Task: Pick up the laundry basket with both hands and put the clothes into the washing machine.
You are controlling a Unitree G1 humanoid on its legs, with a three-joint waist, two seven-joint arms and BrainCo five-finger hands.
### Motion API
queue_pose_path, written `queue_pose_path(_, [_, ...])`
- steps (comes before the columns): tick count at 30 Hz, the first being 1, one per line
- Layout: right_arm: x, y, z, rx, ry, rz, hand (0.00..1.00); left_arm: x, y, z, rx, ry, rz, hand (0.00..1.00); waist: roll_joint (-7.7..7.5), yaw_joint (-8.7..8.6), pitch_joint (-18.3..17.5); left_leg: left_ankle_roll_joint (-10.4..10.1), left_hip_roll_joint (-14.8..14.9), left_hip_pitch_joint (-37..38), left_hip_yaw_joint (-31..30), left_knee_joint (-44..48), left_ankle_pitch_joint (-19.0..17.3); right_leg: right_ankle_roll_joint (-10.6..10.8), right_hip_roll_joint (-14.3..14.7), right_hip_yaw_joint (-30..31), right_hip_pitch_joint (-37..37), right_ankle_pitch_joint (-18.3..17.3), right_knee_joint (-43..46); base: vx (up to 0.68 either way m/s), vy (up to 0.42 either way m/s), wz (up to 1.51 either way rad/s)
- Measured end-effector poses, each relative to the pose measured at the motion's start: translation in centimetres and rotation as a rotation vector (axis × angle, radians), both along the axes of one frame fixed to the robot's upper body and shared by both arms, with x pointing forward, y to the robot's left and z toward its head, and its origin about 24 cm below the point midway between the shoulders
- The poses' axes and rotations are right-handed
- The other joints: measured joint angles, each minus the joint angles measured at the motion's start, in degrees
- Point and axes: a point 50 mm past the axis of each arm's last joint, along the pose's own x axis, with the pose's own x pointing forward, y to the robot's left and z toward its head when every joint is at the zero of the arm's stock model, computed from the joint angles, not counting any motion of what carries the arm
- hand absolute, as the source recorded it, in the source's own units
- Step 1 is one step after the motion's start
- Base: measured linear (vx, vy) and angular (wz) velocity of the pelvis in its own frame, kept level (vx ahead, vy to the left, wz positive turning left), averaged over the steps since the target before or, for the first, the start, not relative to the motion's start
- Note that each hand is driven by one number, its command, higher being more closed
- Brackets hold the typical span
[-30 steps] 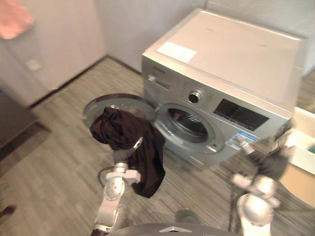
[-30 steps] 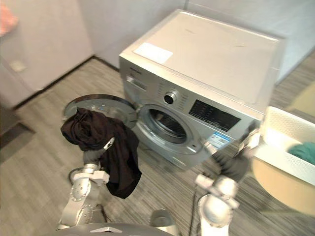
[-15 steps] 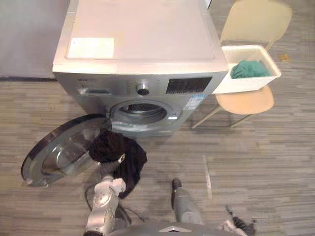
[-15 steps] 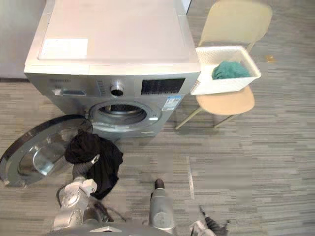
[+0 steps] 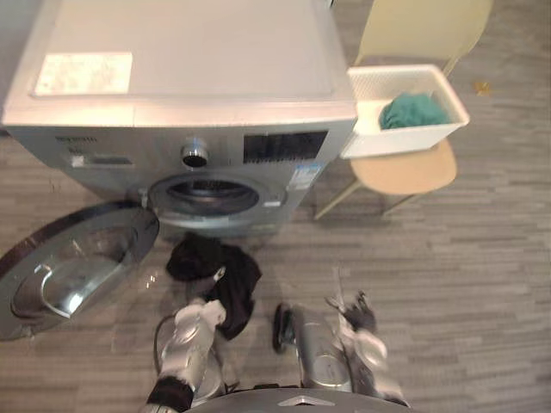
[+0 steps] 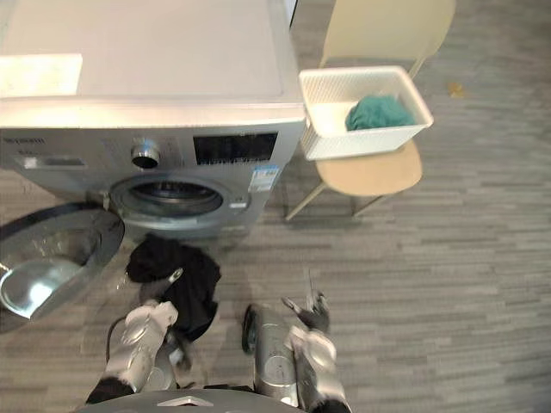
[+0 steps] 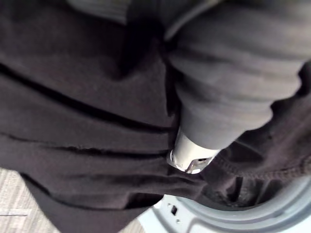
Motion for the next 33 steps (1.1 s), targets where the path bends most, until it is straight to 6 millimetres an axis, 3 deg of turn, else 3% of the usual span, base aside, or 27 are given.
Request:
queue_pose_path(2, [2.1,2.4,1.4,0.043,-0.071,0.040,0.00,2.2,-0.6,1.5,0.018,-0.050,-0.015,1.00,-0.91,-0.05,1.86,1.05,-0.23,-5.45,-0.36,4.28,-1.07,0.81,-1.44,0.76,-6.33,-1.40,5.79,-0.06,0.031,-0.02])
queue_pose_path(4, [4.4,4.4,2.9,0.044,-0.136,0.115,0.00,4.1,-1.7,2.7,0.026,-0.082,-0.039,1.00,-0.01,0.11,4.11,2.46,0.72,-10.41,-0.28,9.40,-2.69,1.34,-2.34,1.70,-12.15,-1.81,10.96,-0.05,0.070,-0.25])
queue_pose_path(5, [4.8,4.5,3.2,0.042,-0.143,0.120,0.00,4.8,-2.1,3.0,0.024,-0.087,-0.042,1.00,0.08,-0.03,4.68,2.87,0.42,-11.19,-0.23,10.37,-3.06,1.73,-3.01,1.71,-13.22,-2.12,12.30,-0.08,0.093,0.03])
queue_pose_path(8, [6.0,4.7,5.7,0.059,-0.254,0.087,0.00,7.7,-3.7,6.5,-0.019,-0.189,-0.029,1.00,1.18,-0.57,6.09,4.74,1.05,-19.45,-1.13,17.80,-6.14,2.59,-4.52,3.02,-22.16,-2.76,20.62,-0.13,0.083,-0.01])
queue_pose_path(10, [6.9,5.1,7.8,0.061,-0.343,0.095,0.00,9.7,-4.0,10.1,-0.071,-0.294,0.028,1.00,1.37,-0.25,6.33,4.65,1.76,-26.74,-1.05,20.88,-7.60,2.49,-4.04,4.61,-29.41,-3.11,21.99,-0.16,0.069,-0.31])
queue_pose_path(13, [6.9,5.2,9.4,0.044,-0.412,0.081,0.00,10.7,-4.1,13.7,-0.164,-0.416,0.087,1.00,1.30,-0.68,7.99,4.93,1.39,-30.74,-0.93,22.85,-7.63,3.11,-5.24,5.13,-33.70,-3.25,24.51,-0.10,0.033,0.07])
queue_pose_path(16, [5.6,5.7,10.8,0.073,-0.495,0.125,0.00,12.4,-0.9,18.6,-0.176,-0.557,0.227,1.00,0.67,-0.98,8.42,5.70,2.52,-36.82,-1.24,28.90,-8.91,2.84,-5.46,6.79,-40.69,-5.03,31.55,-0.04,-0.077,-0.01])
queue_pose_path(17, [5.0,5.9,11.6,0.100,-0.540,0.142,0.00,12.7,1.1,21.3,-0.156,-0.655,0.272,1.00,0.66,-1.76,8.57,6.06,3.33,-40.07,-2.22,31.74,-9.21,2.48,-5.45,6.65,-43.76,-5.87,34.25,-0.04,-0.105,-0.09])
queue_pose_path(19, [3.8,6.0,13.2,0.148,-0.640,0.164,0.00,12.5,3.8,26.2,-0.115,-0.841,0.333,1.00,0.56,-2.33,8.84,5.96,3.83,-46.58,-5.04,35.49,-9.35,1.72,-5.71,5.49,-48.69,-7.34,38.34,-0.07,-0.158,0.11])
queue_pose_path(22, [2.9,5.6,14.4,0.174,-0.722,0.160,0.00,11.5,4.6,30.7,-0.095,-1.009,0.361,1.00,-0.48,-2.04,9.54,5.80,4.02,-50.99,-5.84,37.28,-9.19,0.64,-6.39,5.17,-52.89,-8.61,41.47,-0.04,-0.161,0.21])
queue_pose_path(24, [2.5,5.6,14.9,0.185,-0.747,0.160,0.00,11.2,4.6,32.3,-0.068,-1.060,0.371,1.00,-0.48,-2.17,9.54,6.11,4.05,-52.44,-5.98,37.19,-8.46,0.46,-6.44,4.95,-54.24,-8.52,41.53,0.00,-0.083,0.02])
queue_pose_path(26, [2.0,5.4,15.4,0.208,-0.782,0.163,0.00,10.9,4.4,35.7,-0.014,-1.164,0.337,1.00,-0.50,-2.37,9.54,6.15,4.22,-54.85,-7.13,37.12,-7.71,0.04,-6.36,3.71,-55.54,-8.29,41.20,0.01,-0.082,-0.01])
queue_pose_path(31, [1.8,5.4,16.0,0.229,-0.826,0.179,0.00,8.6,1.3,43.6,-0.071,-1.415,0.187,1.00,-1.18,-2.81,9.85,6.34,4.53,-56.69,-7.11,35.80,-6.99,-0.55,-6.14,2.76,-56.95,-7.49,39.41,0.02,-0.051,-0.05])
queue_pose_path(33, [1.8,5.4,16.3,0.253,-0.844,0.197,0.00,6.0,-1.8,47.7,-0.191,-1.565,0.045,1.00,-1.46,-3.18,9.90,6.24,4.49,-56.84,-6.86,34.10,-6.45,-0.44,-5.70,2.42,-56.96,-6.66,37.29,0.01,-0.041,-0.10])
